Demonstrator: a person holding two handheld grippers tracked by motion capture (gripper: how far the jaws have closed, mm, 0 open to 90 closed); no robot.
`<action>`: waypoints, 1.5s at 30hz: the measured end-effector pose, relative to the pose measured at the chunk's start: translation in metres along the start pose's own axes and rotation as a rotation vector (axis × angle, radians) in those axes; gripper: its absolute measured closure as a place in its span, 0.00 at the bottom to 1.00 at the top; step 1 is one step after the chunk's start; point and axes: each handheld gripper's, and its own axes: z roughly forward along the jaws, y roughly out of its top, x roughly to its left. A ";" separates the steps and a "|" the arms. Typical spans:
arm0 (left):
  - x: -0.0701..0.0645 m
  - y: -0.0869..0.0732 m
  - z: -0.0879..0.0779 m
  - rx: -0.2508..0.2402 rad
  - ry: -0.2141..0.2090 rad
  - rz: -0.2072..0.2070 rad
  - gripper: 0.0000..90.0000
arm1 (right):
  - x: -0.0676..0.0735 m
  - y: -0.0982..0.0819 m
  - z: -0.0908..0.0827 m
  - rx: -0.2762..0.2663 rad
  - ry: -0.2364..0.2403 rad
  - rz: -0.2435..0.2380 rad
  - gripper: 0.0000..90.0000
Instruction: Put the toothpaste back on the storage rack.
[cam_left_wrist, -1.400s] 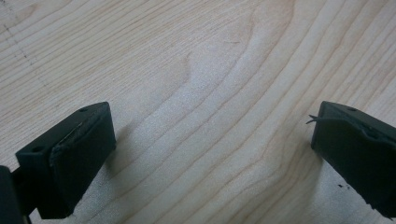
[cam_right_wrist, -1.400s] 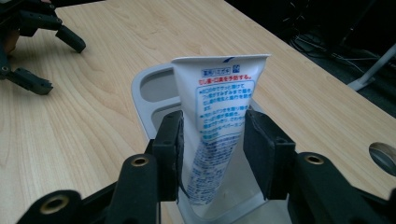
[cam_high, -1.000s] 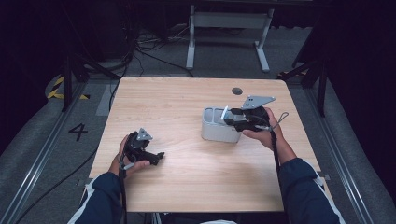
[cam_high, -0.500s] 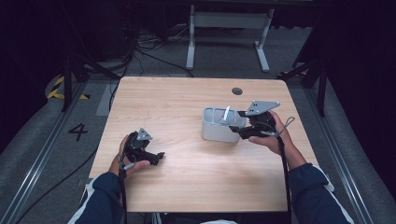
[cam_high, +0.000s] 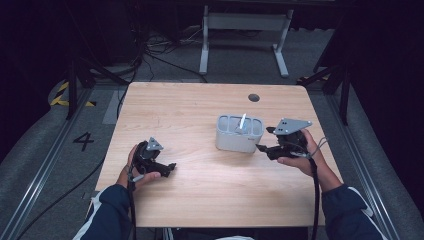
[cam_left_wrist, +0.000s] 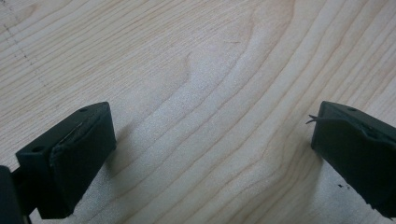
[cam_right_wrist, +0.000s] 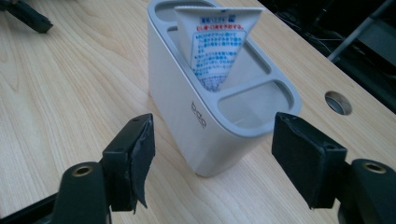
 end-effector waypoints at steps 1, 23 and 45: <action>0.000 0.000 0.000 0.000 0.000 0.000 0.00 | 0.000 0.000 0.000 0.000 0.000 0.000 0.35; 0.000 0.000 0.000 0.001 -0.001 -0.001 0.00 | -0.004 -0.069 -0.012 0.168 -0.067 -0.002 0.32; 0.000 0.000 0.000 0.001 -0.001 0.000 0.00 | -0.003 -0.150 -0.026 0.173 -0.067 0.164 0.32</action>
